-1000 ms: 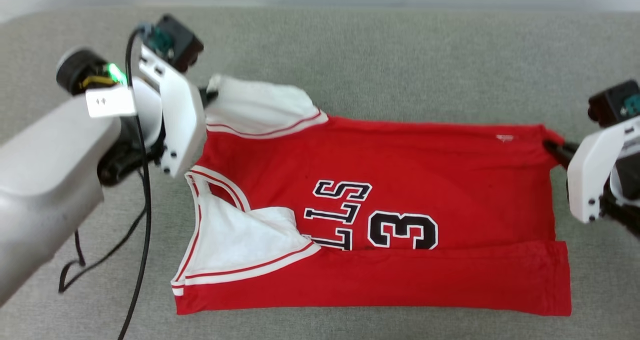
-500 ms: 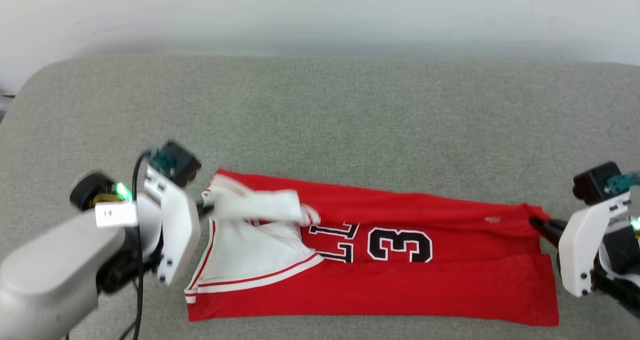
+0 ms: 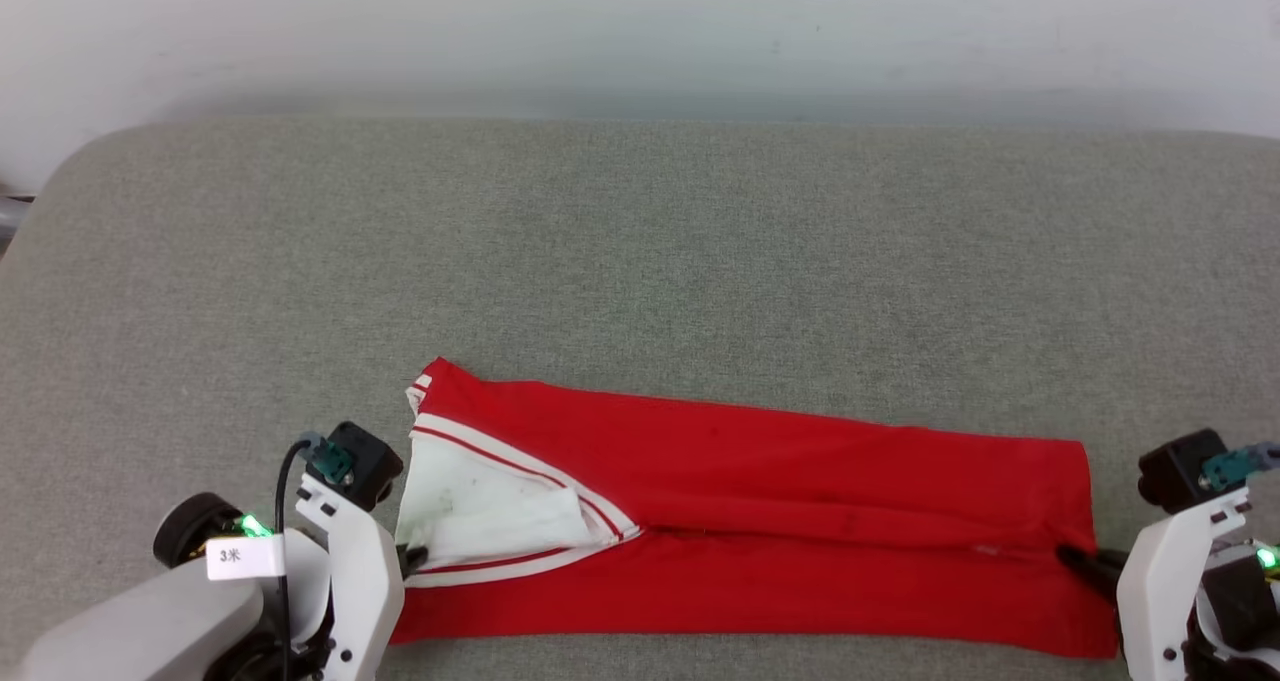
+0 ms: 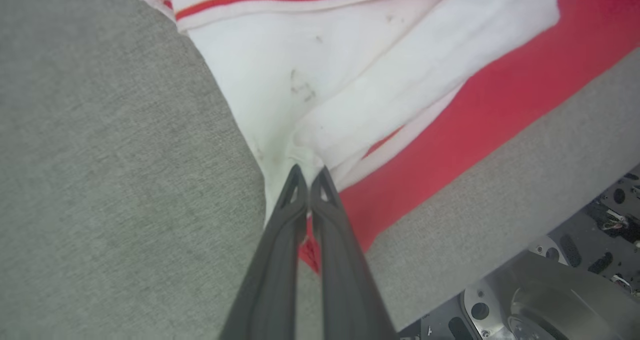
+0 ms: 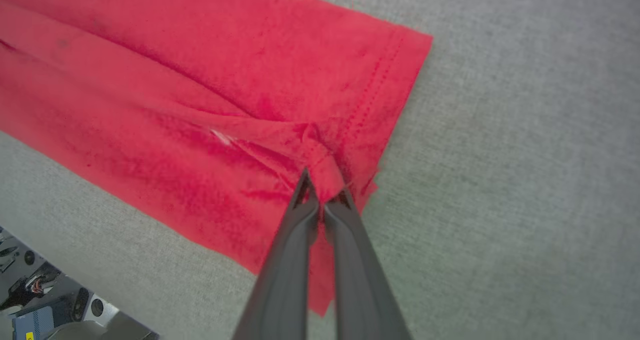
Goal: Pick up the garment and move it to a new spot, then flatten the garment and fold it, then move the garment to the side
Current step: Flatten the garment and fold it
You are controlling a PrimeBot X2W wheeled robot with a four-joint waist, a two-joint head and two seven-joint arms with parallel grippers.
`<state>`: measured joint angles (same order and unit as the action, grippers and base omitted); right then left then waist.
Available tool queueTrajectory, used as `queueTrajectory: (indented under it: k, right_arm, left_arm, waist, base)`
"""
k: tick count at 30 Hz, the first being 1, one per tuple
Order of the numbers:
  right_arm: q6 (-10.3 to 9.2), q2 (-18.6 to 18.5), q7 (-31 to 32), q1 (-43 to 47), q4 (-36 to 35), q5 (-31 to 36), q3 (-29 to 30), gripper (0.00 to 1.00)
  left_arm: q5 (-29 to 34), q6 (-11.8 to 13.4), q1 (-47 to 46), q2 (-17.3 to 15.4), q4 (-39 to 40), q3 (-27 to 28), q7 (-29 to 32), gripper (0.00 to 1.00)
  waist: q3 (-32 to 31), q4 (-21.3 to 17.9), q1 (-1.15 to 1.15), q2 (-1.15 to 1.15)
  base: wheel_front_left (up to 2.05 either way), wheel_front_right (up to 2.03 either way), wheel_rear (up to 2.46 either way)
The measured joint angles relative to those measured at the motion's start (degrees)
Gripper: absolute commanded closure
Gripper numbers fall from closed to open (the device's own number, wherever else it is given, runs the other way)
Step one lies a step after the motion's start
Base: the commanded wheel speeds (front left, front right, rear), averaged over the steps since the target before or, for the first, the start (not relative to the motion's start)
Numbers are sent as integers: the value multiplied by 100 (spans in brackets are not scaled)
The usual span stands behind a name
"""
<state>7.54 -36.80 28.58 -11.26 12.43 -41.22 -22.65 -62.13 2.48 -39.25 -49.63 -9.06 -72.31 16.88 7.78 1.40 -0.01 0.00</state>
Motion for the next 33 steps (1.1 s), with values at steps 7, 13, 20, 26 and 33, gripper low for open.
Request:
queueTrajectory:
  k: [7,13,20,26,33]
  right_arm:
    - [0,129,-41,126,197,21,43,0]
    - [-1,226,-279,127,121,-62,287,0]
    - [-3,56,-291,215,-318,-416,700,0]
    - [-3,-226,145,328,-449,-820,1027,0]
    - [-3,-308,935,461,-279,-1084,1255,0]
  left_arm:
    - [-62,59,228,175,-248,1,-222,16]
    - [20,316,321,207,-350,246,-944,0]
    - [287,1046,558,178,-234,654,-2193,0]
    - [450,1758,834,224,-12,1074,-3028,0]
    - [1188,2471,1248,428,501,2046,-3178,0]
  waist:
    - [88,-11,0,0]
    - [-15,-15,0,0]
    - [-213,-4,0,0]
    - [-272,104,0,0]
    - [-220,281,1,0]
  base:
    - [0,0,0]
    - [0,0,0]
    - [0,0,0]
    - [0,0,0]
    - [0,0,0]
